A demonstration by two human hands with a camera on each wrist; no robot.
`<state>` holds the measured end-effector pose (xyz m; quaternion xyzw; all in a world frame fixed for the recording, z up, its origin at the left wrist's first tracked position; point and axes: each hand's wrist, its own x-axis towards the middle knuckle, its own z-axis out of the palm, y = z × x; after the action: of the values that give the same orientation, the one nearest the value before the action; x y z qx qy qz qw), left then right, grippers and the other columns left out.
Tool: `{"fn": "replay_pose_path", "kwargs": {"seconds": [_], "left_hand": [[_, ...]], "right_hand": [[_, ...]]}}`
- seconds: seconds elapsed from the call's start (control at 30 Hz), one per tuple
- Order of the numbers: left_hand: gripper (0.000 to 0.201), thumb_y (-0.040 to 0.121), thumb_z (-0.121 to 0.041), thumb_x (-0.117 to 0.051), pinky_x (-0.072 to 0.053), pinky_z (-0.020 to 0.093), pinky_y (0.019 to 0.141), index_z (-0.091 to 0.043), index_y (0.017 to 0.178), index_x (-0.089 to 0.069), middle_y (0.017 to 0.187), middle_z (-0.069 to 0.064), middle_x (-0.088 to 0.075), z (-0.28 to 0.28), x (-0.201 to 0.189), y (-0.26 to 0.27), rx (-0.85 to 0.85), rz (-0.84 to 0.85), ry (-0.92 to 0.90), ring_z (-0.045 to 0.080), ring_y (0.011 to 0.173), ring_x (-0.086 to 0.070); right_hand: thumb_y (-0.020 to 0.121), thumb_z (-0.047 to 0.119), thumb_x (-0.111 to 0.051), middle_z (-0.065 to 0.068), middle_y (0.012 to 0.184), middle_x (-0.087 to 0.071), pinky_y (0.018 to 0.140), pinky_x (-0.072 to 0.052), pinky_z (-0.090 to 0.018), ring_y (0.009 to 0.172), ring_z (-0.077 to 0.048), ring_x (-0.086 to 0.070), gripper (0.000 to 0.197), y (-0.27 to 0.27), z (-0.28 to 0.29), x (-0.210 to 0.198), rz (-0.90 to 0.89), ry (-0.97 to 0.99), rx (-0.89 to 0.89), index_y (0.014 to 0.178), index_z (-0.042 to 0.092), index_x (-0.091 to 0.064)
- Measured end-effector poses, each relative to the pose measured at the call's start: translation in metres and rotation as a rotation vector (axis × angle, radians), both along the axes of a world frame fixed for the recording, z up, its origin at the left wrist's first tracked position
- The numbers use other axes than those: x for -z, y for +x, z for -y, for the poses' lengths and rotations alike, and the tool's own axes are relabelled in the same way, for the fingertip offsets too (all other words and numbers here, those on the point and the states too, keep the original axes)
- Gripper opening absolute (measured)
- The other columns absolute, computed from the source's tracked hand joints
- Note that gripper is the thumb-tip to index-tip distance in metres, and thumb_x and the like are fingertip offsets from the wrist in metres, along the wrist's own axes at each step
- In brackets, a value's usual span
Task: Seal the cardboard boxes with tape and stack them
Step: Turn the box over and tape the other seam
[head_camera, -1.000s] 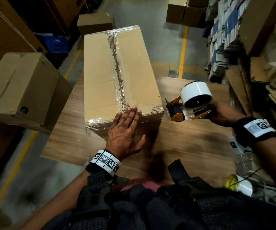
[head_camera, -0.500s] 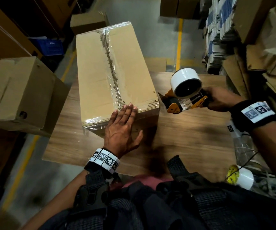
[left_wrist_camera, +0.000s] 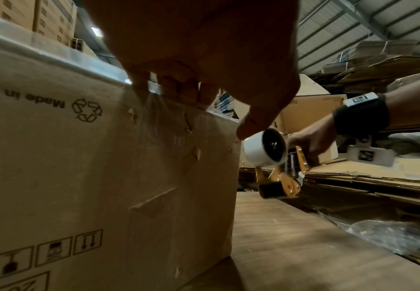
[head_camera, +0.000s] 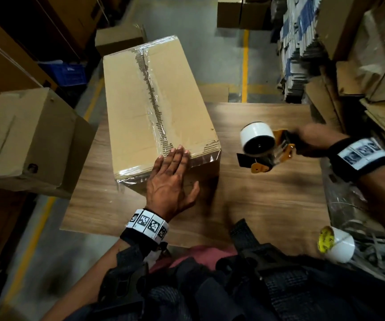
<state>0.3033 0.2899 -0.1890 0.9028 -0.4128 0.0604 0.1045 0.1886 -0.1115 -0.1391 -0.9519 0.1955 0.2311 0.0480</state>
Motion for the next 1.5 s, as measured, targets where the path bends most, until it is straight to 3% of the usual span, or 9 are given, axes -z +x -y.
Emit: {"fn": "replay_pose_path", "kwargs": {"seconds": [0.2, 0.33, 0.43, 0.57, 0.77, 0.97, 1.1, 1.27, 1.5], "left_hand": [[0.086, 0.088, -0.058, -0.058, -0.024, 0.048, 0.127, -0.014, 0.160, -0.039, 0.168, 0.007, -0.034, 0.003, -0.003, -0.001, -0.010, -0.001, -0.003, 0.022, 0.155, -0.032], [0.087, 0.090, -0.061, -0.053, -0.022, 0.047, 0.127, -0.015, 0.162, -0.036, 0.169, 0.005, -0.031, 0.001, -0.005, 0.002, 0.005, -0.001, 0.040, 0.021, 0.156, -0.029], [0.087, 0.090, -0.062, -0.050, -0.023, 0.047, 0.127, -0.015, 0.162, -0.034, 0.170, 0.005, -0.029, 0.003, -0.007, 0.001, -0.003, -0.020, 0.071, 0.020, 0.157, -0.028], [0.089, 0.090, -0.065, -0.046, -0.022, 0.046, 0.128, -0.016, 0.163, -0.033, 0.170, 0.004, -0.028, 0.004, -0.010, 0.001, -0.004, -0.039, 0.111, 0.018, 0.157, -0.026], [0.089, 0.090, -0.069, -0.045, -0.028, 0.045, 0.125, -0.016, 0.160, -0.039, 0.168, 0.003, -0.033, 0.003, -0.022, 0.006, 0.033, -0.066, 0.154, 0.018, 0.155, -0.032], [0.084, 0.088, -0.077, -0.040, -0.042, 0.042, 0.117, -0.021, 0.149, -0.056, 0.156, 0.004, -0.052, 0.022, -0.063, 0.018, 0.097, -0.055, 0.267, 0.020, 0.144, -0.050], [0.081, 0.088, -0.074, -0.049, -0.043, 0.045, 0.118, -0.021, 0.149, -0.057, 0.156, 0.006, -0.052, 0.043, -0.084, 0.035, 0.240, -0.141, 0.219, 0.022, 0.149, -0.044], [0.060, 0.097, -0.033, -0.049, -0.038, 0.041, 0.120, -0.024, 0.156, -0.046, 0.164, 0.000, -0.041, 0.090, -0.102, 0.078, 0.554, -0.436, 0.245, 0.019, 0.150, -0.040], [0.042, 0.094, -0.016, -0.061, -0.049, 0.054, 0.109, -0.025, 0.134, -0.069, 0.150, 0.003, -0.059, 0.142, -0.087, 0.107, 0.832, -0.300, 0.508, 0.024, 0.145, -0.048]], "right_hand": [[0.090, -0.009, -0.069, 0.004, 0.055, -0.061, 0.039, -0.040, -0.014, 0.045, -0.006, -0.053, 0.009, -0.044, 0.001, 0.010, 0.204, 0.644, 0.466, 0.092, 0.000, -0.066], [0.088, -0.006, -0.072, -0.015, 0.074, -0.065, 0.043, -0.044, -0.022, 0.057, -0.020, -0.055, 0.013, -0.055, 0.006, 0.050, 0.175, 0.720, 0.651, 0.096, 0.004, -0.074], [0.084, -0.011, -0.072, -0.015, 0.085, -0.073, 0.046, -0.051, -0.023, 0.054, -0.014, -0.060, 0.019, -0.060, -0.003, 0.070, 0.204, 0.773, 0.705, 0.091, 0.006, -0.077], [0.081, -0.001, -0.075, -0.020, 0.097, -0.077, 0.072, -0.055, -0.040, 0.076, -0.032, -0.066, 0.016, -0.066, -0.012, 0.094, 0.219, 0.748, 0.776, 0.090, 0.010, -0.081], [0.085, -0.001, -0.074, -0.003, 0.057, -0.068, 0.044, -0.046, -0.021, 0.044, -0.013, -0.060, 0.005, -0.065, -0.031, 0.101, 0.148, 0.620, 0.815, 0.085, 0.003, -0.073], [0.067, 0.035, -0.087, -0.006, 0.084, -0.071, 0.067, -0.054, -0.029, 0.078, -0.025, -0.070, 0.043, -0.074, -0.037, 0.101, -0.012, 0.337, 0.741, 0.102, 0.016, -0.071], [0.071, 0.036, -0.084, -0.018, 0.113, -0.070, 0.087, -0.056, -0.040, 0.107, -0.038, -0.068, 0.048, -0.071, -0.057, 0.087, 0.188, 0.134, 0.690, 0.113, 0.019, -0.068], [0.075, 0.035, -0.085, -0.010, 0.121, -0.069, 0.090, -0.052, -0.041, 0.112, -0.036, -0.065, 0.054, -0.036, -0.092, 0.064, 0.493, 0.292, 0.561, 0.124, 0.024, -0.069], [0.079, 0.037, -0.086, 0.001, 0.129, -0.064, 0.098, -0.045, -0.038, 0.121, -0.022, -0.059, 0.055, -0.021, -0.120, 0.074, 0.619, 0.517, 0.421, 0.129, 0.028, -0.066]]}}
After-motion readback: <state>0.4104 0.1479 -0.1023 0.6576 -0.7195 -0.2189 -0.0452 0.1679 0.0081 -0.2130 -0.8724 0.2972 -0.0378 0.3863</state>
